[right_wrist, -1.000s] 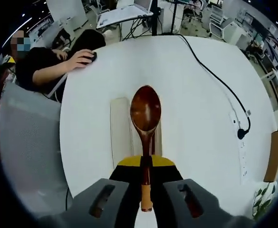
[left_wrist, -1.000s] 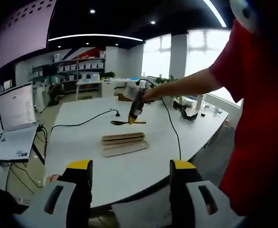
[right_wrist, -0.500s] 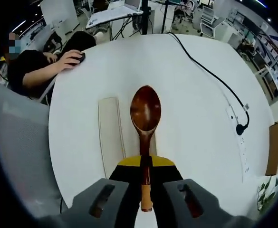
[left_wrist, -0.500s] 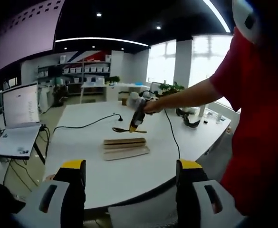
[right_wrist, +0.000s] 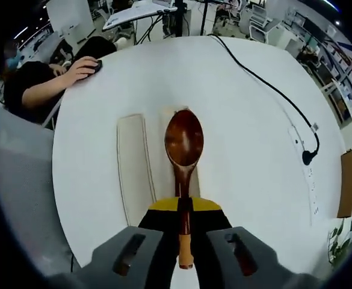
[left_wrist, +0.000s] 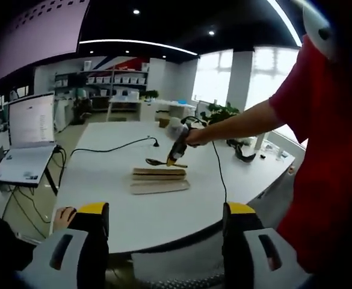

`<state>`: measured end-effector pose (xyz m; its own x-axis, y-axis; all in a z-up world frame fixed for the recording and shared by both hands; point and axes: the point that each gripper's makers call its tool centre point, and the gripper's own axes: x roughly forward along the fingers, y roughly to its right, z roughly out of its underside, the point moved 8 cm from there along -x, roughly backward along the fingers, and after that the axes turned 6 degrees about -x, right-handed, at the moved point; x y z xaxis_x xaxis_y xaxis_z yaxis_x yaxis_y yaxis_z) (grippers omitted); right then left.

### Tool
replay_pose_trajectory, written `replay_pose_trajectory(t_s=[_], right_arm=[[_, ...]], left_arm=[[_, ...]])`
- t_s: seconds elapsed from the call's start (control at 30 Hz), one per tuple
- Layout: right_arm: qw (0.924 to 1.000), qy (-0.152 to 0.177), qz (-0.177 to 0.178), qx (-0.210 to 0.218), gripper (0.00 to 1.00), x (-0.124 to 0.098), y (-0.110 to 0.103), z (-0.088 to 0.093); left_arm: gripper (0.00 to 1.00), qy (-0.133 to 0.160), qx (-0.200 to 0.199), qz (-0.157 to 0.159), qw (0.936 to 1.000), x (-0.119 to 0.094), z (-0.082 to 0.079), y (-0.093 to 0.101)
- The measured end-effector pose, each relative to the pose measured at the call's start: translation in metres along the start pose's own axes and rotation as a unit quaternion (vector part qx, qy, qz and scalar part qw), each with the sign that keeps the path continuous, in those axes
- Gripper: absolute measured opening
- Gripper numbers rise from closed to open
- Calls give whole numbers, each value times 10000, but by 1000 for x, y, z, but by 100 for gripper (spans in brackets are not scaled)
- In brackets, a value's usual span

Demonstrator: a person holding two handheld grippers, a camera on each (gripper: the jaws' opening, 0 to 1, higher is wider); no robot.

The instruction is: Arrange the utensils inside the cutlery case until each visible utensil rests in its matching compartment.

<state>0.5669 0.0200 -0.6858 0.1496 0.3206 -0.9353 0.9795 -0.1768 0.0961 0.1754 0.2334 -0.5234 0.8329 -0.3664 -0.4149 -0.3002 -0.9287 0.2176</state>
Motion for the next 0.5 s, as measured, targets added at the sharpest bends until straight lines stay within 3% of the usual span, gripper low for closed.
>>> replay_pose_trajectory(t_s=[0.17,0.4,0.5], right_arm=[[10000,76,-8,45,1,-4,0,-11],[9997,121,-171,97,1,11,0,-11],[9999,111,-72,28,1,17,4,-10]], left_arm=[[79,-82,21,-66,9999,-3,2,-3],[79,-42,-64,-131,9999,-7,3,0],[79,-107,-7,-182,9998,-7,7,3]])
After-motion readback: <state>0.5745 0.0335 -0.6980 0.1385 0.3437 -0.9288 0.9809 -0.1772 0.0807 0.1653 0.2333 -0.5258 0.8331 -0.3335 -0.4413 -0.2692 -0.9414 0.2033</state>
